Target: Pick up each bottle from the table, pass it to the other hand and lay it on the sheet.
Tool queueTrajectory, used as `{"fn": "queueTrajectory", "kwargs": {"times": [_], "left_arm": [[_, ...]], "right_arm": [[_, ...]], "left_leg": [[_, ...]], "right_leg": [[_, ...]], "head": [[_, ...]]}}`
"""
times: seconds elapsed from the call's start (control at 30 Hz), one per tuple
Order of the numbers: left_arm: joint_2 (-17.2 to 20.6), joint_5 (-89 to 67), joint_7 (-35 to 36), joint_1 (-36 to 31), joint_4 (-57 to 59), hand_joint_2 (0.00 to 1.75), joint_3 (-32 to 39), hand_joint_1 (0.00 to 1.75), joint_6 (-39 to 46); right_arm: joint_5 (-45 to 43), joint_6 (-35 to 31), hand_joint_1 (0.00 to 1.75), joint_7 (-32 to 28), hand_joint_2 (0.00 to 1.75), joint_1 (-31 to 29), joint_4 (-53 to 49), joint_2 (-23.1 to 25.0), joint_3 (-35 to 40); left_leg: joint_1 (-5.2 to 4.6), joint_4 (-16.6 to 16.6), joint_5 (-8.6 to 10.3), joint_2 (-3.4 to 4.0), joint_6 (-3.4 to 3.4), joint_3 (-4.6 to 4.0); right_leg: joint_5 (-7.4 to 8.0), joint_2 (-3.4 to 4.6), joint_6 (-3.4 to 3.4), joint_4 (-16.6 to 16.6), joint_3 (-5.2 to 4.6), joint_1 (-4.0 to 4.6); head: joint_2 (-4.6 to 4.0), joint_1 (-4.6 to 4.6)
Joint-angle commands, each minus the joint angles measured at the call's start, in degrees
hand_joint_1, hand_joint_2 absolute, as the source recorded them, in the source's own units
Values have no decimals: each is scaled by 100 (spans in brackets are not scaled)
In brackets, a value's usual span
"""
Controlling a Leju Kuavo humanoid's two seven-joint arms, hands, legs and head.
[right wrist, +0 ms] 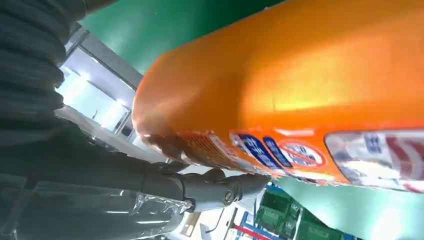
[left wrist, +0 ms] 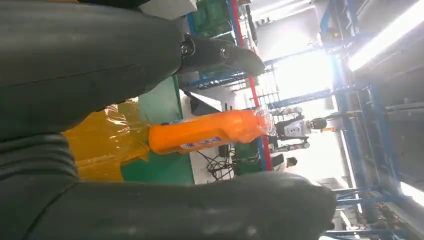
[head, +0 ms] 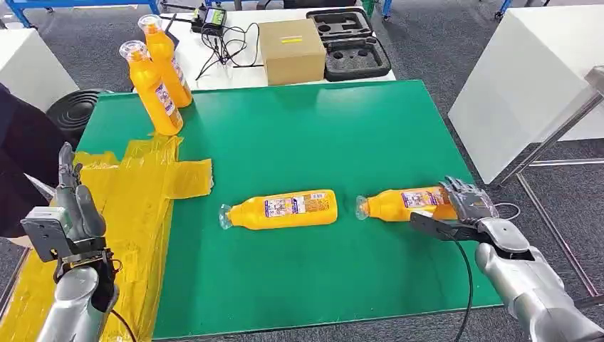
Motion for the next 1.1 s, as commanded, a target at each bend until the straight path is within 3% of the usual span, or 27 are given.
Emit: {"fn": "queueTrajectory", "kwargs": {"times": [0.03, 0.07, 1.1], "left_arm": [[123, 161, -108, -346, 641, 0, -91, 0, -95], [123, 165, -118, -310, 602, 0, -77, 0, -85], [160, 382, -183, 130, 171, 0, 177, 0, -135]], "right_arm": [[44, 171, 33, -97, 175, -225, 409, 108, -173], [64, 235, 175, -127, 175, -175, 402, 121, -152], [-94, 610, 175, -339, 175, 39, 376, 193, -94]], "left_leg": [[-2, -3, -5, 0, -10, 22], [-2, -5, -3, -3, -9, 19], [7, -6, -5, 3, -8, 45]], "right_leg": [[-7, -10, -9, 2, 19, 0], [-6, -12, -7, 0, 17, -1], [-5, -7, -8, -9, 43, 9]], "head": [[0, 0], [0, 0], [0, 2]]}}
